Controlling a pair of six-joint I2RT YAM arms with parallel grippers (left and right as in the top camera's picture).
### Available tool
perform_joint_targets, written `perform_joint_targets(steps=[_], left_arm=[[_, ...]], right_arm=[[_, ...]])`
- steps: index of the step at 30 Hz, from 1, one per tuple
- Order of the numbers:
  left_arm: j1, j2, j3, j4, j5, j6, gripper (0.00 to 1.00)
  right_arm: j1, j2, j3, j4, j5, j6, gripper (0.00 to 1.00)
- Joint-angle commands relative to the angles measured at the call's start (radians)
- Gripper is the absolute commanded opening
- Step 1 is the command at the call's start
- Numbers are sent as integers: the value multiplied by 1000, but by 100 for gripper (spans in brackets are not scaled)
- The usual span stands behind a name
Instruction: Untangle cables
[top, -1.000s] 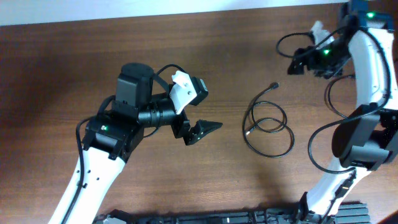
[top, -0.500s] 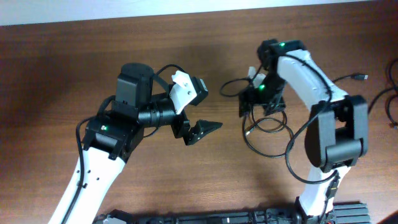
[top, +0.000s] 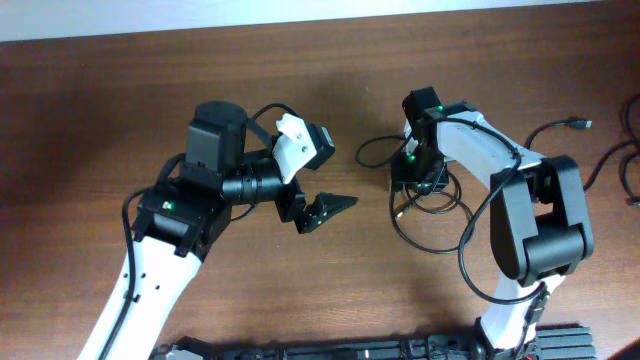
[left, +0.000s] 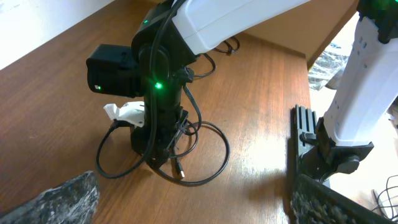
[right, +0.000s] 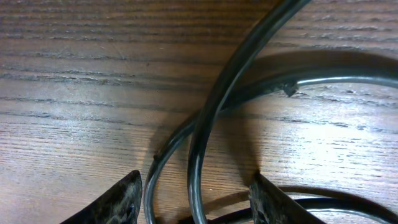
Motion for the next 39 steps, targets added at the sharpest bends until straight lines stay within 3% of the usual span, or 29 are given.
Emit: perform_joint_targets(steps=[1,7,12,14,20,23,27,31,36,37,38,39], left_arm=[[2,-9,3,2,0,5,99],[2,-9,3,2,0,5,99],[2,-9,3,2,0,5,99],[2,-9,3,2,0,5,99],[2,-9,3,2,0,5,99],[2,-9,3,2,0,5,99],[2,-9,3,2,0,5,99],[2,-9,3,2,0,5,99],[2,-9,3,2,0,5,99],[2,-9,3,2,0,5,99],[2,-9,3,2,0,5,99],[2,-9,3,2,0,5,99]], right_arm=[[6,38,-39,29,69,-4,53],[6,38,-39,101,187,-5,44],[6,38,-39,126,275,-5,29],[6,38,-39,144,331,-5,16],[-6,38,-39,346,587,-10,4],[-63,38,-39,506,611,-128,4],[-260,38,-39,655,578,-214,4],[-502,38,-39,690,556,-268,4],[-706,25,-39,655,336,-264,4],[-720,10,-38,656,259,-264,7],[-727,-7,-38,656,190,-264,32],[-728,-32,-37,658,132,-264,44]])
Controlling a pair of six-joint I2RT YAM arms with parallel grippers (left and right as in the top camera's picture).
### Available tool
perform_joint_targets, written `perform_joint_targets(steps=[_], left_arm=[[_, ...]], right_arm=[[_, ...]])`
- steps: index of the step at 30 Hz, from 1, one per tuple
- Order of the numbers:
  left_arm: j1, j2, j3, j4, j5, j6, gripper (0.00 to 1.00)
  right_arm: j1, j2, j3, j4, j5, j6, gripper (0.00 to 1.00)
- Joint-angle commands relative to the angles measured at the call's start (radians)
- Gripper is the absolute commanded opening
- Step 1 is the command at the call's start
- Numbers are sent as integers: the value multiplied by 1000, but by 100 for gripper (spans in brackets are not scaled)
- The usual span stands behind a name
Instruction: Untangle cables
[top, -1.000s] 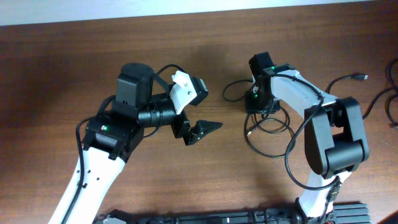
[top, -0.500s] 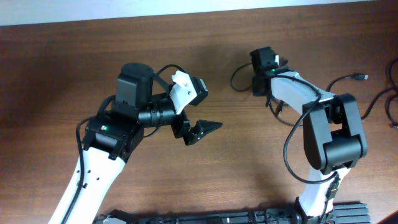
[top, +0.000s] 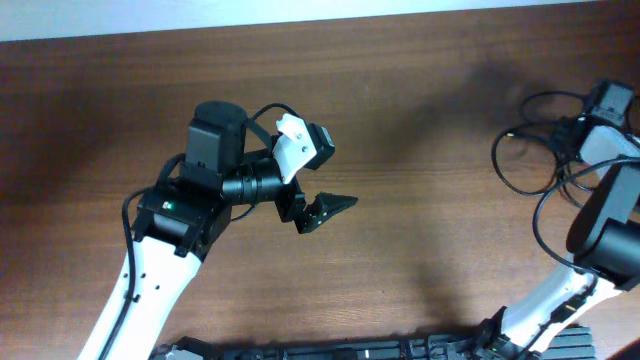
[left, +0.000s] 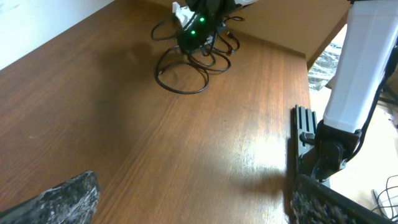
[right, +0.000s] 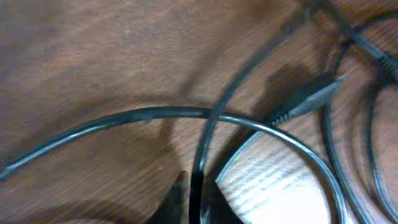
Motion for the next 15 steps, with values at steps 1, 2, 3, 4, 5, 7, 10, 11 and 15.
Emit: perform_joint_targets(steps=[1,2,3,4,5,7,10,11,15], left_arm=[[2,-9,3,2,0,5,99],[2,-9,3,2,0,5,99],[2,-9,3,2,0,5,99],[2,-9,3,2,0,5,99],[2,-9,3,2,0,5,99],[2,-9,3,2,0,5,99],[2,-9,3,2,0,5,99],[2,-9,3,2,0,5,99],[2,-9,3,2,0,5,99]], right_arm=[[-3,-90,-1,3,-217,-4,50],[-2,-126,-1,2,-227,-4,52],[-2,-159,-1,0,-230,-4,54],[-2,-187,-1,-3,-233,-4,55],[-2,-262,-1,-21,-255,-4,57],[-2,-370,-1,-72,-353,-4,59],[17,-530,-1,-170,-563,-4,85],[36,-590,-1,-211,-592,-4,90],[195,-795,-1,-357,-595,-8,99]])
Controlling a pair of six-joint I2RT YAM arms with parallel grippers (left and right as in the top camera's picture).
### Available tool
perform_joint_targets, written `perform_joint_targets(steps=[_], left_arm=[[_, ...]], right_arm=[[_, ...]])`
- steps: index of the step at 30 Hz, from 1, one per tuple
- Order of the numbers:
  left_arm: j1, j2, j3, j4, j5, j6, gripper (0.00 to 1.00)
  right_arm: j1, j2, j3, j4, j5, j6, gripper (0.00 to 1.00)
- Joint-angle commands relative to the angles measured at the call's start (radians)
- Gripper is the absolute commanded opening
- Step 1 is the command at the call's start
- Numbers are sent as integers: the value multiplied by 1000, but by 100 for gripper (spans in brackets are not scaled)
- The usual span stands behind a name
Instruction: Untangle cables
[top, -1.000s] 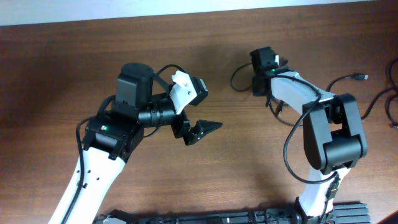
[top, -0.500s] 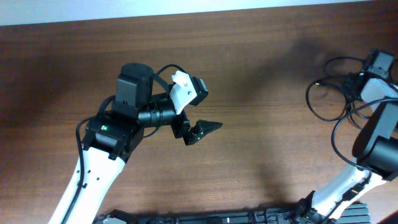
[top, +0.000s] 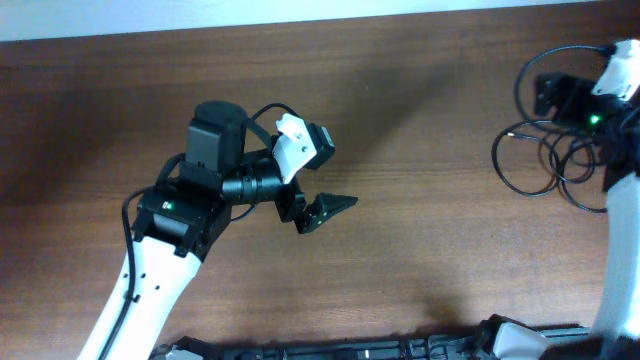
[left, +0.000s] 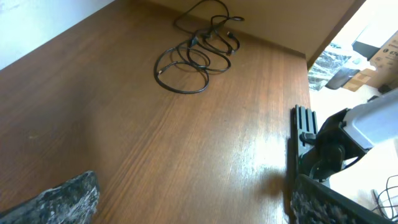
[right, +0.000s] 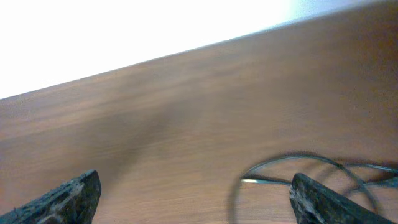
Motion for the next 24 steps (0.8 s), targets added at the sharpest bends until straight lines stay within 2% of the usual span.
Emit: perform_joint_targets(steps=[1,5,8,10,12,16,24], left_arm=[[2,-9,3,2,0,5,99],[2,-9,3,2,0,5,99],[2,-9,3,2,0,5,99],[2,-9,3,2,0,5,99],[2,-9,3,2,0,5,99],[2,-9,3,2,0,5,99],[2,-9,3,2,0,5,99]], right_arm=[[136,-140,-1,-75,-52,-6,99],[384,-239,-1,-214,-56,13,99],[470,-223,-2,-243,-56,13,99],[496,-209,-2,-290,-57,15,99],[523,-196,-2,-354,-77,97,99],[554,-176,-2,-369,-109,278,99],[554,-169,-2,-388,-108,280,99]])
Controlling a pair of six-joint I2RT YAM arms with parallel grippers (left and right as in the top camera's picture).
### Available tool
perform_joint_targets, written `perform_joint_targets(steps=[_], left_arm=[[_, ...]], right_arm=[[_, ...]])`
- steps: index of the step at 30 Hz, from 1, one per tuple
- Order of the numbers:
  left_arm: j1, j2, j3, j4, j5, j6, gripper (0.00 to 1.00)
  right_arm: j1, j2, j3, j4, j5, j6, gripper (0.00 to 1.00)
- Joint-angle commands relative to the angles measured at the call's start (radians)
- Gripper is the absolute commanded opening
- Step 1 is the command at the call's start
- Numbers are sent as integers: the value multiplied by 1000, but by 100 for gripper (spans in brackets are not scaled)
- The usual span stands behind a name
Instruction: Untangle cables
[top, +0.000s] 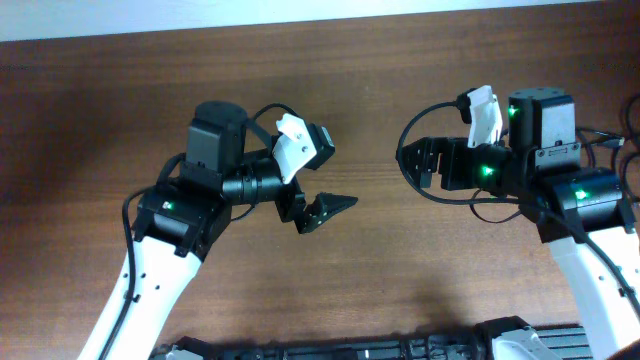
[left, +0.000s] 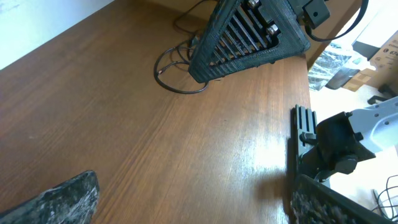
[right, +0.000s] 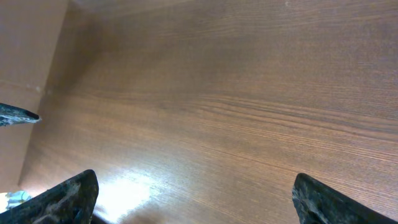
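The black cable tangle (left: 178, 79) lies in loops on the wooden table (top: 420, 260) at its far right. In the overhead view my right arm covers most of it, and only strands (top: 612, 140) show by the right edge. My right gripper (top: 421, 162) hangs above the table's middle right, pointing left. It is open and empty, with bare wood between its fingers (right: 193, 202). My left gripper (top: 322, 210) hovers left of centre, open and empty (left: 196, 205), facing the right one.
A black rail (top: 350, 351) runs along the table's front edge, with the right arm's base clamp (left: 323, 149) on it. The right gripper's grille-like underside (left: 249, 34) fills the upper left wrist view. A thin black loop (top: 405, 140) curls round the right gripper.
My right arm has moved from the far right edge, over the cables, to the middle right, and its gripper now faces left. The gripper is still open. The cables and left arm have not moved.
My right gripper first stood on the tangle at the table's middle, jaws either side of a cable. Then it was shut on a cable at the far right, the tangle there with it. Then it was open above the pile, and now it is back mid-table, empty.
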Motion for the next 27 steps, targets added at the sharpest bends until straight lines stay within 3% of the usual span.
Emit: perform_joint_targets(steps=[1,10,18,27], left_arm=[[2,-9,3,2,0,5,99],[2,-9,3,2,0,5,99],[2,-9,3,2,0,5,99],[2,-9,3,2,0,5,99]], right_arm=[[15,3,-1,0,-13,10,99],[63,-37,-26,37,161,9,99],[62,-233,-455,382,172,6,99],[62,-597,-897,682,209,5,99]])
